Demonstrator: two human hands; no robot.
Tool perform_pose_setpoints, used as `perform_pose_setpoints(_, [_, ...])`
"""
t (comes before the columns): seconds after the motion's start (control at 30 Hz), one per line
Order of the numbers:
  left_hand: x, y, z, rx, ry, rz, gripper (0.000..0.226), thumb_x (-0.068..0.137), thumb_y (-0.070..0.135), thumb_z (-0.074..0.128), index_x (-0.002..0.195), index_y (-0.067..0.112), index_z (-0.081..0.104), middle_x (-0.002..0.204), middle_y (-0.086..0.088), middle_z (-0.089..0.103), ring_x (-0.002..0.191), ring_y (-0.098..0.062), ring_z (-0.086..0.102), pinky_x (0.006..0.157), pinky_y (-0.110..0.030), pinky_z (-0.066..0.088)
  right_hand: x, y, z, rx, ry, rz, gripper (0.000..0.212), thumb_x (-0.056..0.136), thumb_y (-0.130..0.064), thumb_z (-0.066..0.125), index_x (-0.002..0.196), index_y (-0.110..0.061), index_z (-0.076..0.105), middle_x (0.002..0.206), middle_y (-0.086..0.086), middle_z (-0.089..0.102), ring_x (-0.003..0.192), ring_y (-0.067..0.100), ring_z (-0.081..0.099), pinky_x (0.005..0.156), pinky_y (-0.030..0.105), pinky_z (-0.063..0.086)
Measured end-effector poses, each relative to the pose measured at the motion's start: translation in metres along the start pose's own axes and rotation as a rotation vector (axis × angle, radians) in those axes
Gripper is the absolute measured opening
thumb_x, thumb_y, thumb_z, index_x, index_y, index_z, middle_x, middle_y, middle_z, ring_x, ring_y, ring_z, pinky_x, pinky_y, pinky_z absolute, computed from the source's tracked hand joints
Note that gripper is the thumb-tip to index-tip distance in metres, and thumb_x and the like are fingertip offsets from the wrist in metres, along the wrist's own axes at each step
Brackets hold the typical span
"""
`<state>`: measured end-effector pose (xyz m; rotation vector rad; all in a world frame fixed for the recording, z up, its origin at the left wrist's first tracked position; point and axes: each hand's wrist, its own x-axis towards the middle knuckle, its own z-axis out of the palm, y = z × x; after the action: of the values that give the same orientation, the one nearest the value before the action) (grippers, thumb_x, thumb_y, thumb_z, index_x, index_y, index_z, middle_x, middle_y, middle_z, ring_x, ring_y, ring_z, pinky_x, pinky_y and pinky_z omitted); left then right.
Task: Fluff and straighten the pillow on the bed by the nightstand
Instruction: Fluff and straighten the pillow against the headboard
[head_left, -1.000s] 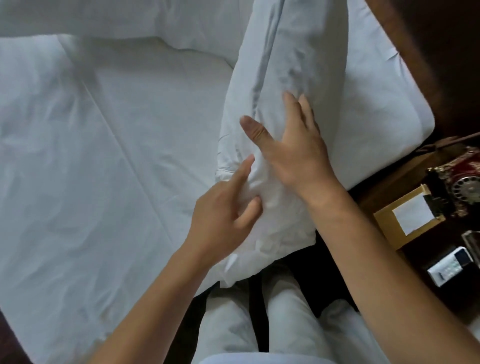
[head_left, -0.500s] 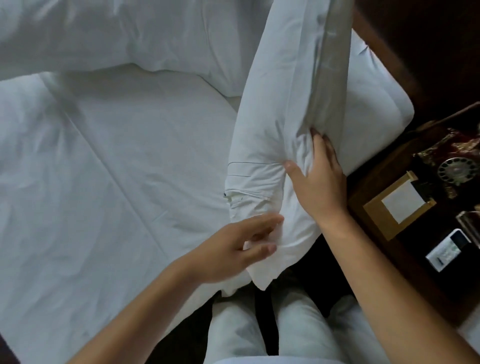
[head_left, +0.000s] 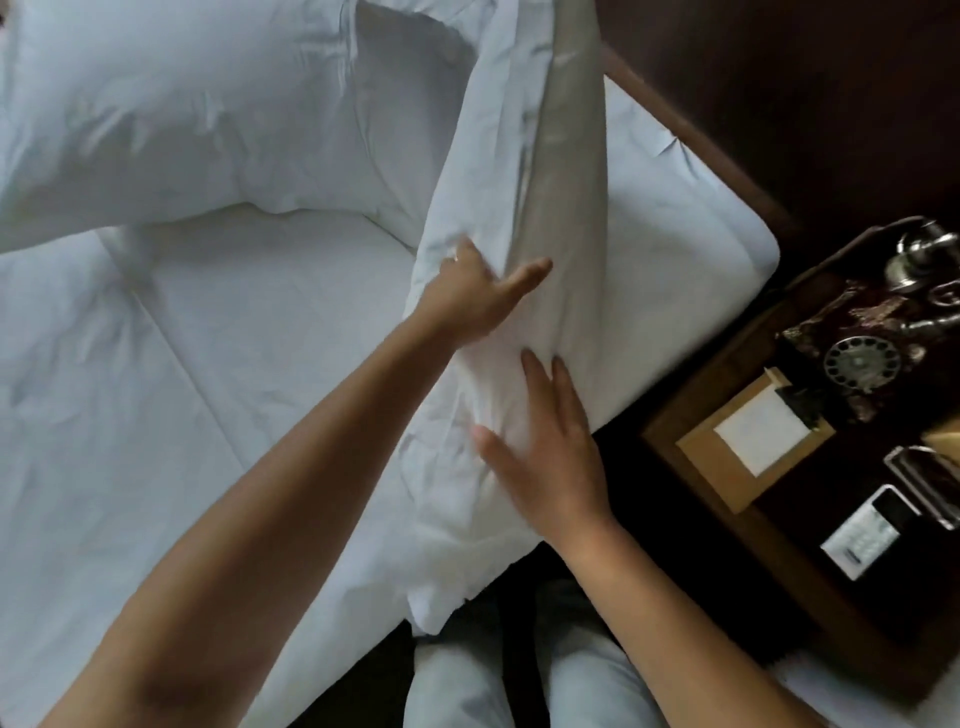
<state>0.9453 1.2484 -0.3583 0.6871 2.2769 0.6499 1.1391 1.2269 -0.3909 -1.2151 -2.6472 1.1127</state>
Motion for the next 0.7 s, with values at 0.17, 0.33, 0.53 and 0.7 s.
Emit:
perform_pose_setpoints(0.17, [0.014, 0.026, 0.041, 0.083, -0.044, -0.092, 0.132, 0.075, 0.077, 0.074, 0.164, 0.004, 0.010, 0.165, -0.018, 0.035, 0.148, -0.038, 0.042, 0.119, -0.045, 0.041, -0.001, 0.033, -0.017, 0.047, -0.060, -0.010, 0.084, 0.092, -0.073, 0.045, 0.159, -0.047, 0.000, 0.173, 0.002, 0.007, 0.157, 0.024, 0.022, 0.117, 0.045, 0.041])
perform_pose_setpoints(0.33, [0.020, 0.040, 0.065, 0.213, -0.016, -0.114, 0.111, 0.090, 0.064, 0.067, 0.164, 0.004, 0.010, 0.158, -0.026, 0.040, 0.141, -0.045, 0.047, 0.114, -0.046, 0.043, -0.006, 0.059, -0.034, 0.129, -0.072, 0.004, 0.088, 0.089, -0.070, 0.049, 0.161, -0.037, 0.010, 0.171, 0.005, 0.021, 0.155, 0.020, 0.028, 0.117, 0.037, 0.037])
perform_pose_setpoints(0.53, [0.033, 0.036, 0.083, 0.217, 0.004, -0.113, 0.086, 0.105, 0.044, 0.052, 0.165, 0.004, 0.005, 0.161, -0.028, 0.034, 0.146, -0.048, 0.038, 0.118, -0.053, 0.039, -0.004, 0.049, -0.035, 0.178, -0.163, 0.212, 0.103, 0.085, -0.077, 0.046, 0.163, -0.022, 0.010, 0.165, 0.004, 0.034, 0.144, 0.025, 0.044, 0.111, 0.038, 0.041])
perform_pose_setpoints(0.7, [0.044, 0.021, 0.071, 0.040, 0.018, -0.096, 0.097, 0.092, 0.059, 0.068, 0.157, 0.002, 0.023, 0.146, -0.021, 0.057, 0.131, -0.042, 0.057, 0.107, -0.042, 0.048, 0.012, 0.026, -0.032, 0.132, -0.248, 0.269, 0.125, 0.067, -0.096, 0.043, 0.161, -0.020, 0.010, 0.156, 0.002, 0.044, 0.139, 0.024, 0.049, 0.102, 0.034, 0.042])
